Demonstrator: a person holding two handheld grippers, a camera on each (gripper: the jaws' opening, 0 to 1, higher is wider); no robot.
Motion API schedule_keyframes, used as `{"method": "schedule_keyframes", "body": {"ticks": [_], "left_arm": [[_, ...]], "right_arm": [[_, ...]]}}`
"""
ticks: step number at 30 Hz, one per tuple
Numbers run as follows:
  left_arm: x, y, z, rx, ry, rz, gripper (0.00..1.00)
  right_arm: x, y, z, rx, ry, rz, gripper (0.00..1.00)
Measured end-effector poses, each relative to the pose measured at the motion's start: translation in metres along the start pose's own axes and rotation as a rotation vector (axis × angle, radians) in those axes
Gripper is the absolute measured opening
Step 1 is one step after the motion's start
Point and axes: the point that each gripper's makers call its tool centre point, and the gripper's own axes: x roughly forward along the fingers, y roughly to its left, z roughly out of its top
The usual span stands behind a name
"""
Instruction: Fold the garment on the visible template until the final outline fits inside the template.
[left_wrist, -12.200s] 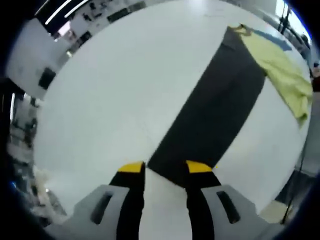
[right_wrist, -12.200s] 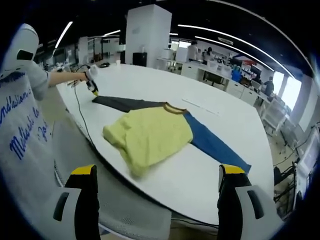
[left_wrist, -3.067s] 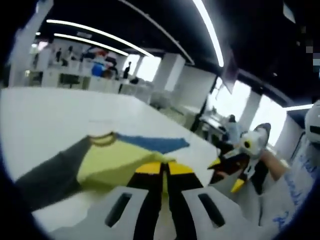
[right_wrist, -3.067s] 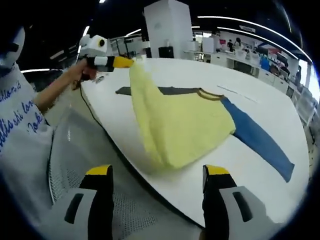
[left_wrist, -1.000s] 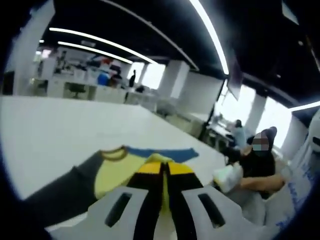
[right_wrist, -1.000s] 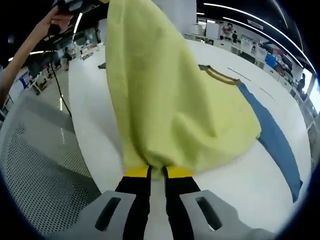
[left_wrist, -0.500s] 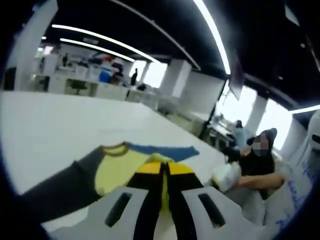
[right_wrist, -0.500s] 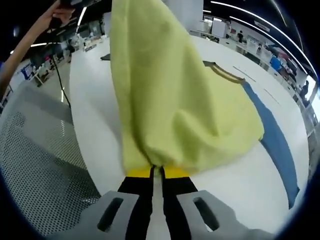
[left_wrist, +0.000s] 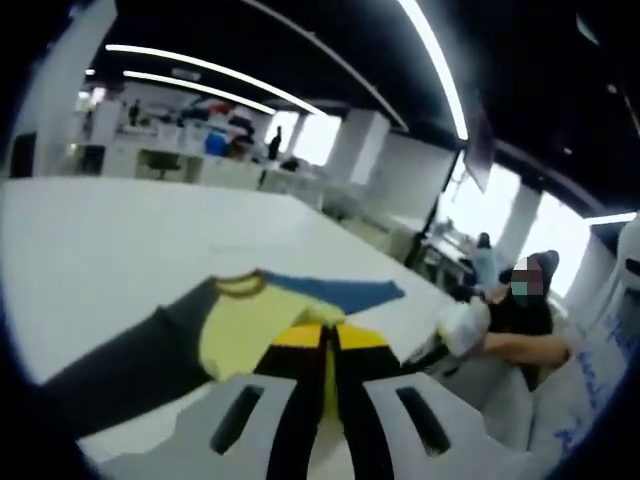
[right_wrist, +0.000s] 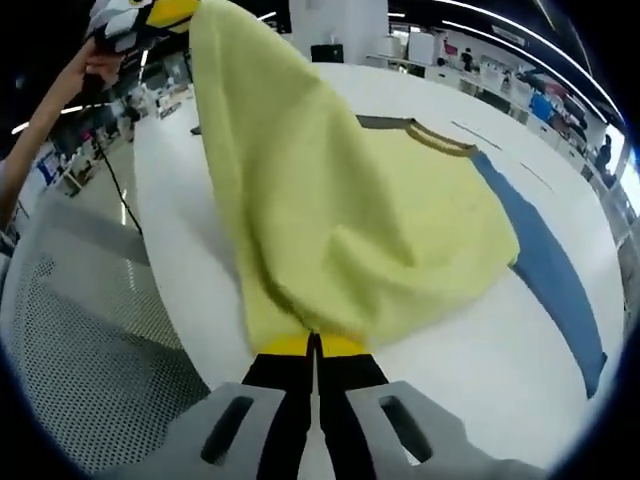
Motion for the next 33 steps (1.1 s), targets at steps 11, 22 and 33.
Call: {"method": "schedule_keyframes", "body": {"ticks": [11,22,33], "left_arm": [[-0.01,-0.002,-0.017,-0.012,0.022,0.024,0.0],[-0.024,-0.007,-0.032,0.01,0.046,0.07,0.0],[-0.01,0.007,-0.012,0.007,0.024,0.067,0.0]], "right_arm": [[-0.039,-0.012,0.008,0.035,-0.09,-0.05,0.01],[-0.08,-0.036,0.032,0.086,-0.232,-0.145,0.01],[-0.084,-0.074,0.065,0.057,-0.275,-0.202,0.01]]}}
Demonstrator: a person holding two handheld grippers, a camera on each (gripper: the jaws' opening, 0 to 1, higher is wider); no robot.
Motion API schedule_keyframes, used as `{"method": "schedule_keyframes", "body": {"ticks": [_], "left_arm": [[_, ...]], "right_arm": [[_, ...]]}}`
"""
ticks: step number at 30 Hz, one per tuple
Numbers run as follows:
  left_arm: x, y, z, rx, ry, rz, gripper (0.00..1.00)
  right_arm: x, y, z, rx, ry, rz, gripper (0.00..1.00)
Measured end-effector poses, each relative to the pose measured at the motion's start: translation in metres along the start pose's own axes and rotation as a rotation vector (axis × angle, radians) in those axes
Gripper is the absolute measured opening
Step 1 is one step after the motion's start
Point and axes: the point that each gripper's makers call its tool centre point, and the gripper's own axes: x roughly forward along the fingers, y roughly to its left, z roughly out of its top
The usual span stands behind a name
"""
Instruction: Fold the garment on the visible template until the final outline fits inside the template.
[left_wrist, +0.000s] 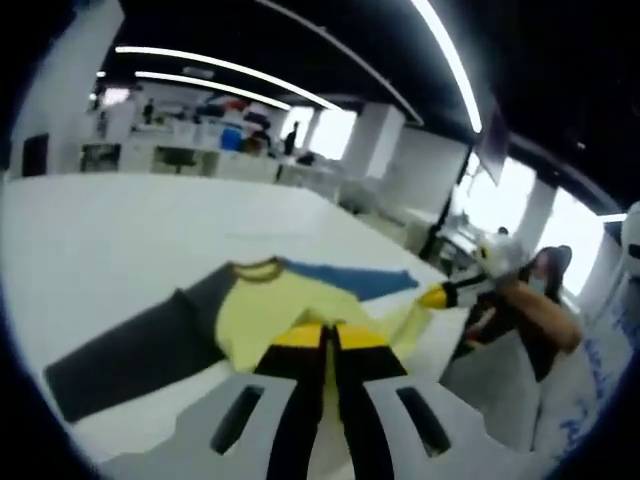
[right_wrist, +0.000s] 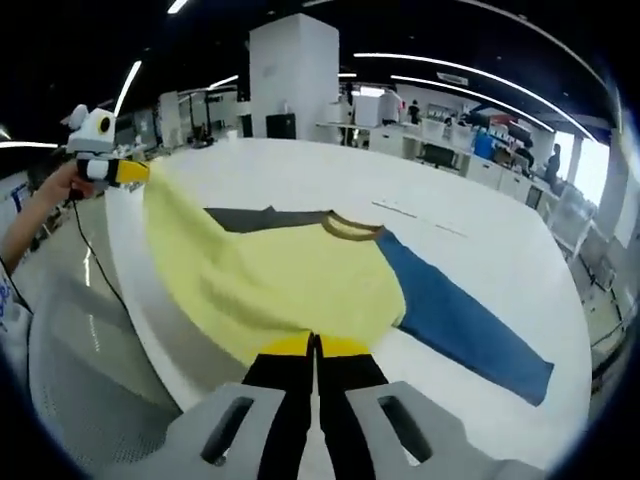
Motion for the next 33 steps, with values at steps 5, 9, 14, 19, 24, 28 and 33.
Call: {"method": "schedule_keyframes", "body": {"ticks": [5,9,14,19,24,28,33], "left_arm": [[0.012,0.007,0.005,0.034,0.02,0.013,0.0],[0.02,0.015,0.012,0.041,0.015,0.022,0.0],[0.031,0.026,0.02,0.047,0.015,0.036,0.0],[0.041,0.041,0.022,0.044,0.022,0.059,0.0],[0.056,0.059,0.018,0.059,0.058,0.088,0.0],[0.064,0.072,0.011,0.041,0.075,0.107,0.0],[0.073,0.086,0.004,0.024,0.095,0.133,0.0]], "right_arm": [[0.011,-0.017,0.016,-0.026,-0.017,-0.033,0.01],[0.019,-0.026,0.027,-0.044,-0.024,-0.043,0.01],[0.037,-0.041,0.039,-0.065,-0.025,-0.05,0.01],[0.053,-0.057,0.051,-0.089,-0.026,-0.062,0.01],[0.072,-0.073,0.052,-0.117,0.0,-0.067,0.01],[0.085,-0.083,0.047,-0.118,0.024,-0.067,0.01],[0.102,-0.092,0.045,-0.12,0.041,-0.065,0.01]]}}
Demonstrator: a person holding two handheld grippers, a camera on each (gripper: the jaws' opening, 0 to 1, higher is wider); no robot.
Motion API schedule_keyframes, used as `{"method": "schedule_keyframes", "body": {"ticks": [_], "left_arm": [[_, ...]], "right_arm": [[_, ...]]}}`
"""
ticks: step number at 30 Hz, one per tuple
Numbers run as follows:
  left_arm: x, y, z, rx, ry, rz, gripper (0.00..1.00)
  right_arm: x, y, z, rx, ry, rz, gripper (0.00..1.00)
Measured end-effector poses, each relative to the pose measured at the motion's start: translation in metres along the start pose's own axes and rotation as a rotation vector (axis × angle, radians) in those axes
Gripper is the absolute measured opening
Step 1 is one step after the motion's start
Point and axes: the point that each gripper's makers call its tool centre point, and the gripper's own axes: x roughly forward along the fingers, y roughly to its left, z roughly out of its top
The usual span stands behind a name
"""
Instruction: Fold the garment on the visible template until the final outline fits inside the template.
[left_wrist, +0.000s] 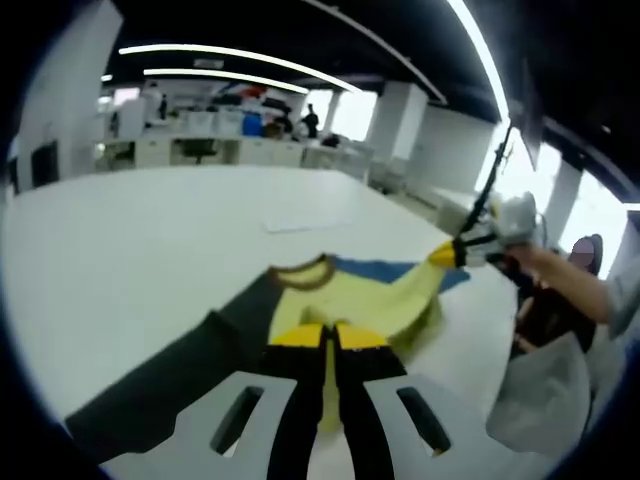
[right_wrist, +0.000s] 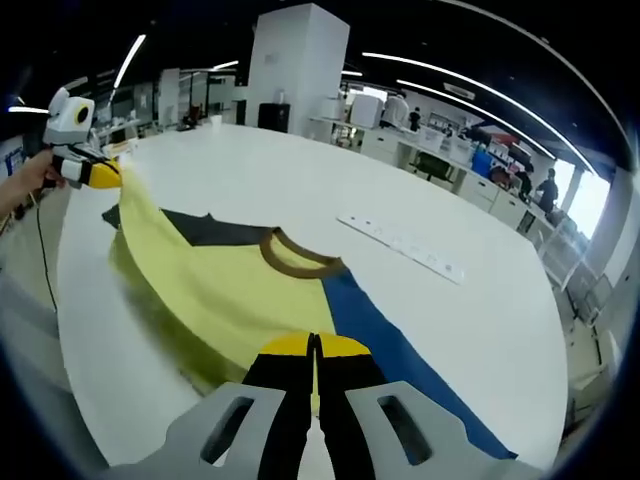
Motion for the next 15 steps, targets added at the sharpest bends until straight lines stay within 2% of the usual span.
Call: {"method": "schedule_keyframes", "body": {"ticks": [8,10,12,15], "left_arm": [[0.022,0.022,-0.012,-0.01,0.055,0.025,0.0],[0.028,0.031,-0.014,-0.013,0.07,0.033,0.0],[0.035,0.041,-0.017,-0.018,0.084,0.042,0.0],[0.038,0.047,-0.026,-0.026,0.1,0.05,0.0]], "right_arm": [[0.039,-0.01,-0.002,-0.009,0.04,0.017,0.01],[0.043,-0.004,-0.003,-0.01,0.046,0.021,0.01],[0.053,-0.007,-0.006,-0.014,0.057,0.027,0.01],[0.058,-0.004,-0.011,-0.022,0.07,0.027,0.01]]}}
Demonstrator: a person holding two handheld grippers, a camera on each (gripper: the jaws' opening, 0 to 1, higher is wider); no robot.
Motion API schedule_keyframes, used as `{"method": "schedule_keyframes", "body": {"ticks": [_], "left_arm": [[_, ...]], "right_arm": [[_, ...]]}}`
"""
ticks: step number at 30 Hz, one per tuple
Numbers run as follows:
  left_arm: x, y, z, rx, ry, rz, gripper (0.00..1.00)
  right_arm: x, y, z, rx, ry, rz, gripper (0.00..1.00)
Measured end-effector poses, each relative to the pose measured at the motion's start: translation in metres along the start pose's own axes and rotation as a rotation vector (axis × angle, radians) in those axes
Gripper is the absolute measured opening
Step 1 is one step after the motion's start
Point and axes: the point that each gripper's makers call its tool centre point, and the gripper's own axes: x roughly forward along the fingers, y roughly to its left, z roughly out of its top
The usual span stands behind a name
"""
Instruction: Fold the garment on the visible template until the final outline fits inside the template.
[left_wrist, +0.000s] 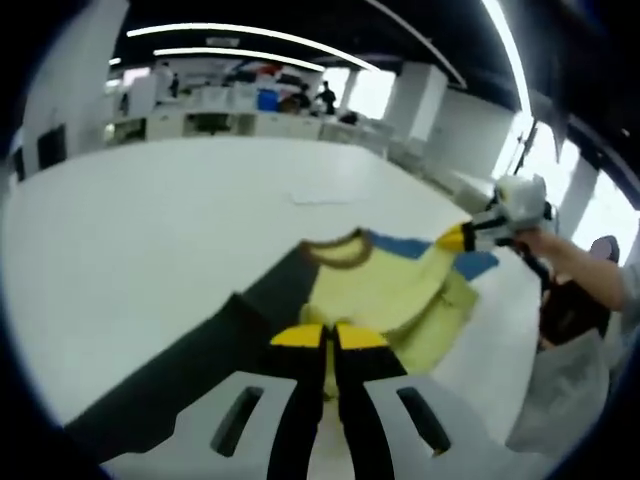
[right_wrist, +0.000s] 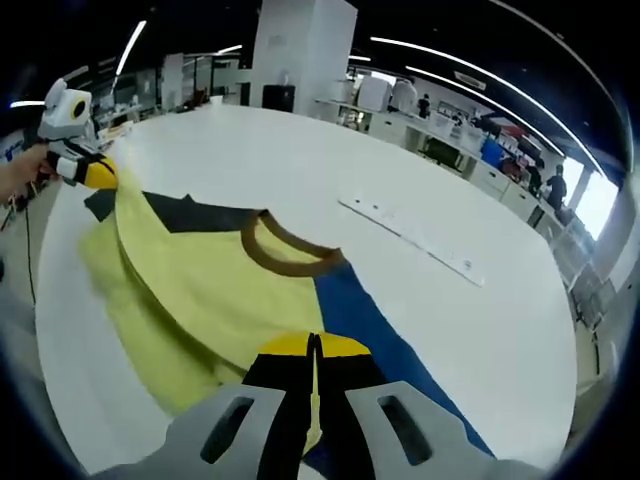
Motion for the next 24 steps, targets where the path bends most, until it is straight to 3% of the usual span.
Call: {"method": "schedule_keyframes", "body": {"ticks": [10,14,19,24], "left_arm": [[0.023,0.021,-0.023,-0.008,0.051,0.042,0.0],[0.029,0.03,-0.024,-0.015,0.048,0.058,0.0],[0.031,0.028,-0.029,-0.014,0.056,0.07,0.0],[0.032,0.023,-0.035,-0.02,0.067,0.074,0.0]], "right_arm": [[0.024,-0.007,-0.008,-0.022,0.026,-0.002,0.01],[0.033,-0.013,-0.005,-0.035,0.028,-0.005,0.01],[0.041,-0.02,0.001,-0.058,0.015,-0.033,0.01],[0.05,-0.023,0.0,-0.042,0.028,-0.009,0.01]]}}
